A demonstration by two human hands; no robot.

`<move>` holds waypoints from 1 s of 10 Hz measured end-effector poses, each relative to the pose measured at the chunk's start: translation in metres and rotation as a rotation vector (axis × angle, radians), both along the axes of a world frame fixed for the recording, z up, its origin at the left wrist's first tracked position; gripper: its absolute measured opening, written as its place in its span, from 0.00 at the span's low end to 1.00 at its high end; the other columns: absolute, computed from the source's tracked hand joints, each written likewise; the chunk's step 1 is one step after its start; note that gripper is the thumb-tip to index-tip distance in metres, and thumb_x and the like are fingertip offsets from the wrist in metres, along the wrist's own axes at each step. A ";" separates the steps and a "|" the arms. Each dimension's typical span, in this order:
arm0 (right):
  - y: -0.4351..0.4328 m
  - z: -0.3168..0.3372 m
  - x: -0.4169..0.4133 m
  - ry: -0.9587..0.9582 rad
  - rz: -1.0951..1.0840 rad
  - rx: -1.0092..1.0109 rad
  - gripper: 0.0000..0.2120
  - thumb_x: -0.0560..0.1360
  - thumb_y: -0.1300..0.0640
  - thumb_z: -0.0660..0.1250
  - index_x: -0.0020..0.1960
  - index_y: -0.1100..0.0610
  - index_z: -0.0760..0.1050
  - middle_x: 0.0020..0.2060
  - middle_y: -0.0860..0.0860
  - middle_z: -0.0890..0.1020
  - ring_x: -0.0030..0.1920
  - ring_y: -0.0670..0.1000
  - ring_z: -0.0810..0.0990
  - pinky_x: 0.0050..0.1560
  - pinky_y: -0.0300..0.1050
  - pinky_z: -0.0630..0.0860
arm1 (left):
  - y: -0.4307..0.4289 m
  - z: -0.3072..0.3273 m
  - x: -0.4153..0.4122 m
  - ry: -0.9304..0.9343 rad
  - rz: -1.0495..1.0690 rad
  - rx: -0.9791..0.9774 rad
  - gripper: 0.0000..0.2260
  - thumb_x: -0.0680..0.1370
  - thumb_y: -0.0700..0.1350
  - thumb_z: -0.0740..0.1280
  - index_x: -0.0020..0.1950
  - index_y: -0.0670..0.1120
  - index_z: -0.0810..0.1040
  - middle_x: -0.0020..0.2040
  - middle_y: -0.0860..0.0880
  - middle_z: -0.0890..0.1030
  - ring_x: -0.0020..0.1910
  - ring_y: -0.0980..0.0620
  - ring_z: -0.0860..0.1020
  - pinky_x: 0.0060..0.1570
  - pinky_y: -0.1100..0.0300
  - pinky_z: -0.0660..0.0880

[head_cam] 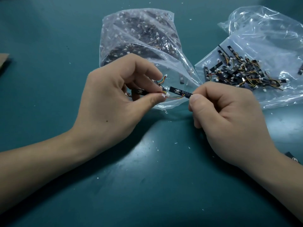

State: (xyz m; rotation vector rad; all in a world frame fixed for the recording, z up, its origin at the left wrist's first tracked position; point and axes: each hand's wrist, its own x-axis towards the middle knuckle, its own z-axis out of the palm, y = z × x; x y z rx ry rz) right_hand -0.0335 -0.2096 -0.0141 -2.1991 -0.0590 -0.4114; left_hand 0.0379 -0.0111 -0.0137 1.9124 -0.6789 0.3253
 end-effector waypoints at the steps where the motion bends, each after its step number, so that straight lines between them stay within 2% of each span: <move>1: 0.000 -0.001 0.001 0.006 -0.001 -0.011 0.14 0.79 0.56 0.65 0.34 0.56 0.75 0.27 0.53 0.76 0.29 0.51 0.73 0.29 0.38 0.67 | 0.001 -0.001 0.000 -0.048 -0.002 0.019 0.12 0.73 0.40 0.79 0.50 0.52 0.80 0.42 0.59 0.85 0.41 0.61 0.82 0.40 0.75 0.68; 2: 0.000 0.000 0.000 -0.013 0.011 0.033 0.14 0.78 0.58 0.64 0.34 0.56 0.74 0.26 0.54 0.75 0.27 0.51 0.71 0.29 0.39 0.66 | -0.001 -0.002 0.001 0.015 -0.040 0.221 0.13 0.75 0.40 0.75 0.56 0.51 0.80 0.44 0.61 0.83 0.45 0.59 0.81 0.45 0.73 0.72; 3: -0.002 0.000 0.001 -0.014 0.029 0.101 0.13 0.78 0.58 0.64 0.34 0.57 0.74 0.26 0.55 0.74 0.26 0.51 0.70 0.28 0.41 0.66 | -0.002 0.000 0.000 0.052 -0.060 0.347 0.13 0.75 0.46 0.67 0.59 0.53 0.79 0.48 0.65 0.80 0.50 0.58 0.79 0.55 0.59 0.75; 4: -0.003 -0.001 0.000 -0.005 0.078 0.074 0.13 0.79 0.58 0.64 0.36 0.58 0.75 0.27 0.55 0.75 0.27 0.52 0.70 0.28 0.42 0.67 | 0.000 0.006 -0.005 0.035 -0.106 0.319 0.15 0.75 0.49 0.61 0.59 0.54 0.81 0.54 0.65 0.80 0.58 0.57 0.78 0.66 0.43 0.67; 5: -0.002 -0.001 -0.001 -0.008 0.119 0.045 0.12 0.79 0.57 0.65 0.37 0.55 0.77 0.26 0.53 0.75 0.27 0.51 0.72 0.28 0.41 0.68 | 0.004 0.007 -0.004 -0.017 -0.162 0.271 0.13 0.78 0.48 0.59 0.54 0.52 0.83 0.56 0.58 0.83 0.62 0.52 0.79 0.64 0.34 0.64; 6: -0.002 0.000 -0.002 -0.020 0.161 0.042 0.11 0.79 0.54 0.65 0.38 0.52 0.77 0.26 0.53 0.76 0.25 0.52 0.72 0.26 0.43 0.68 | 0.005 0.003 -0.005 -0.017 -0.192 0.180 0.16 0.81 0.48 0.57 0.50 0.46 0.83 0.53 0.51 0.85 0.58 0.48 0.81 0.59 0.34 0.69; 7: -0.002 0.000 -0.003 -0.025 0.194 0.040 0.11 0.79 0.52 0.63 0.40 0.52 0.78 0.26 0.53 0.76 0.25 0.52 0.72 0.27 0.47 0.69 | 0.002 0.005 -0.008 0.052 -0.185 0.103 0.19 0.79 0.51 0.59 0.49 0.39 0.83 0.49 0.42 0.84 0.52 0.41 0.82 0.55 0.41 0.75; 8: -0.001 0.000 -0.002 -0.009 0.194 0.041 0.11 0.80 0.50 0.62 0.42 0.51 0.78 0.27 0.53 0.76 0.26 0.53 0.72 0.28 0.49 0.69 | 0.002 0.005 -0.007 0.038 -0.209 0.125 0.19 0.77 0.53 0.61 0.47 0.40 0.83 0.46 0.42 0.85 0.49 0.39 0.82 0.53 0.42 0.76; 10: -0.002 0.000 -0.002 -0.011 0.198 0.042 0.10 0.80 0.51 0.63 0.43 0.52 0.79 0.27 0.54 0.76 0.26 0.53 0.72 0.27 0.47 0.68 | 0.003 0.006 -0.006 0.015 -0.223 0.156 0.14 0.77 0.53 0.64 0.49 0.44 0.83 0.47 0.46 0.84 0.49 0.42 0.82 0.54 0.44 0.77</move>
